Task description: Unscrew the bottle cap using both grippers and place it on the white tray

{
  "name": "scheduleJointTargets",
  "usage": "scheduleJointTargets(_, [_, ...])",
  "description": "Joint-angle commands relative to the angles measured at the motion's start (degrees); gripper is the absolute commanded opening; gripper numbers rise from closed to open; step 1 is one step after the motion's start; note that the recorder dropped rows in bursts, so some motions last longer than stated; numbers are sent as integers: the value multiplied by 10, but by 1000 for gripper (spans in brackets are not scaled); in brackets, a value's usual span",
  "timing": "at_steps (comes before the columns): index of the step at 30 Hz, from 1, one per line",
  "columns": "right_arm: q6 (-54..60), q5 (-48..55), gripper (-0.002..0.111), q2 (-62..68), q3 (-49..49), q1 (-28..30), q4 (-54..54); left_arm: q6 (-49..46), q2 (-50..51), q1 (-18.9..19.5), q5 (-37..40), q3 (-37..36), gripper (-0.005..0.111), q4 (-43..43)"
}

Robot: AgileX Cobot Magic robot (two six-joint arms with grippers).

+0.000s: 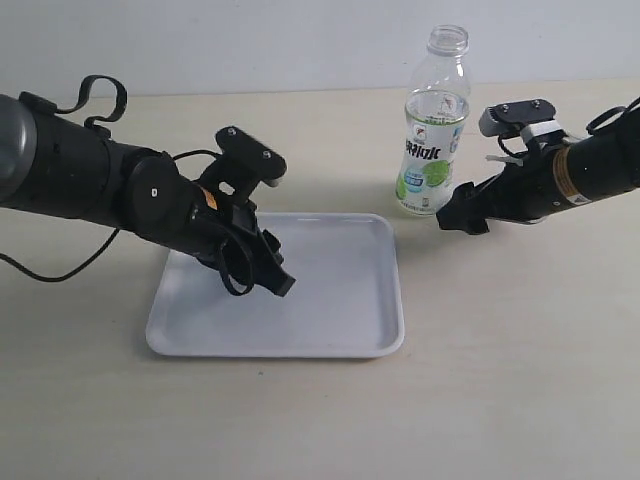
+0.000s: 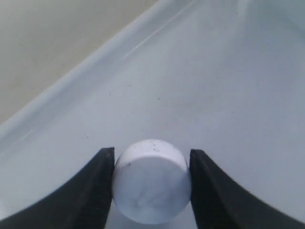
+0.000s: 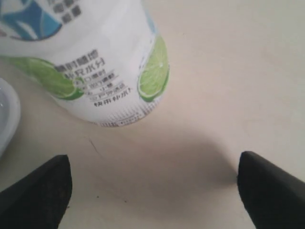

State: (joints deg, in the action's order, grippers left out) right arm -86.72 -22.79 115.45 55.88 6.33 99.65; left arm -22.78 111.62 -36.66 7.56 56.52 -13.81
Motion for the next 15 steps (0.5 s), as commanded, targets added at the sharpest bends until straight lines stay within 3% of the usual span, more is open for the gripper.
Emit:
scheduleJointTargets(1, [-10,4,87,-27,-16,5,3,8,6,1,12,-2,0,-5])
scheduleJointTargets(15, [-14,5,87,-42,-29,5,3,8,8,1,41,-2,0,-5])
